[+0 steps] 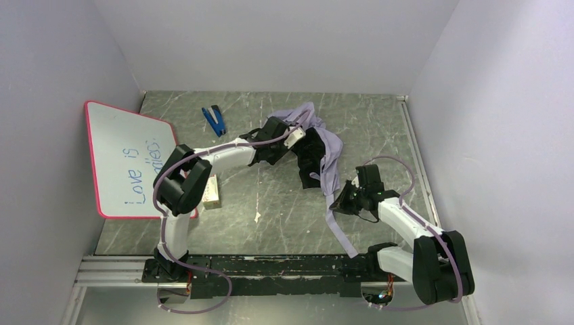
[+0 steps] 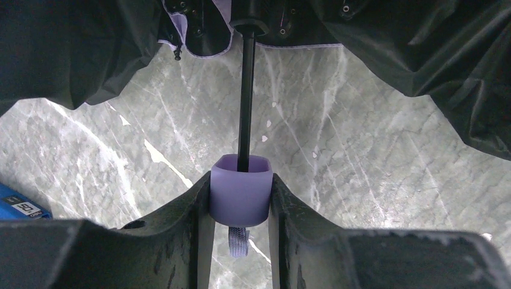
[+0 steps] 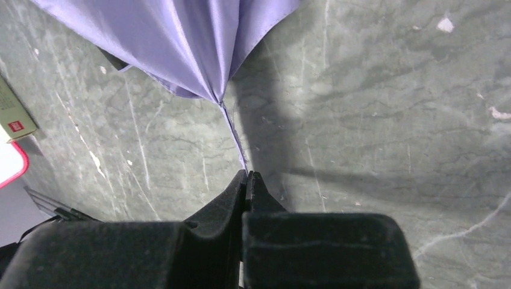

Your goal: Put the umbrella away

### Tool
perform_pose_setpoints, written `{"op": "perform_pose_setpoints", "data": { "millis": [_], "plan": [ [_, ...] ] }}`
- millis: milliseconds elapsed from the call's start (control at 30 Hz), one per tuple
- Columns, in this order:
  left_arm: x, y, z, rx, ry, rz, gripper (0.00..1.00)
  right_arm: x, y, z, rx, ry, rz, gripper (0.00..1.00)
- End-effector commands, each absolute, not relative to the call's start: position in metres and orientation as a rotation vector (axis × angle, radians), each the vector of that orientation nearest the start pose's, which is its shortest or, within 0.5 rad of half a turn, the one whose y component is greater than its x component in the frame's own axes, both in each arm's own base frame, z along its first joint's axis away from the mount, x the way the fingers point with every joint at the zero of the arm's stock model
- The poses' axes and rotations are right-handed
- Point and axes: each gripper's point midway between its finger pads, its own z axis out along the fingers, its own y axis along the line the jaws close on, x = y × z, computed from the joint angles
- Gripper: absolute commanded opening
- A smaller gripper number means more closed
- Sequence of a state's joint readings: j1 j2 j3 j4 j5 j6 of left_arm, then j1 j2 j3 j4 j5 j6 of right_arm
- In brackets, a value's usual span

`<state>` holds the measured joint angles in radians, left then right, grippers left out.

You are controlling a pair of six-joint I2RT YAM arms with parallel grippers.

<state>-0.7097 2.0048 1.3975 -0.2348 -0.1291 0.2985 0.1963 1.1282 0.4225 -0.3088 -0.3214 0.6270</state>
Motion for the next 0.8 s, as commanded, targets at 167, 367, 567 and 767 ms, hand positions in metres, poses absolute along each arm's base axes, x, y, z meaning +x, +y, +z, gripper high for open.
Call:
{"op": "perform_pose_setpoints", "data": {
  "millis": [167,367,567,767],
  "plan": [
    [0.405,-0.309,0.061,1.108,2.078,-0.030,0.21,0.198,0.106,0.021,0.523,2.690,0.578,0.03],
    [0.401,-0.315,0.065,1.117,2.069,-0.074,0.36,0.222,0.101,0.059,0.507,2.566,0.550,0.17],
    [0.395,-0.323,0.083,1.111,2.030,-0.127,0.52,0.254,0.087,0.122,0.465,2.398,0.459,0.42],
    [0.389,-0.330,0.120,1.048,1.965,-0.217,0.66,0.286,0.066,0.181,0.477,2.225,0.335,0.51]
  ]
}}
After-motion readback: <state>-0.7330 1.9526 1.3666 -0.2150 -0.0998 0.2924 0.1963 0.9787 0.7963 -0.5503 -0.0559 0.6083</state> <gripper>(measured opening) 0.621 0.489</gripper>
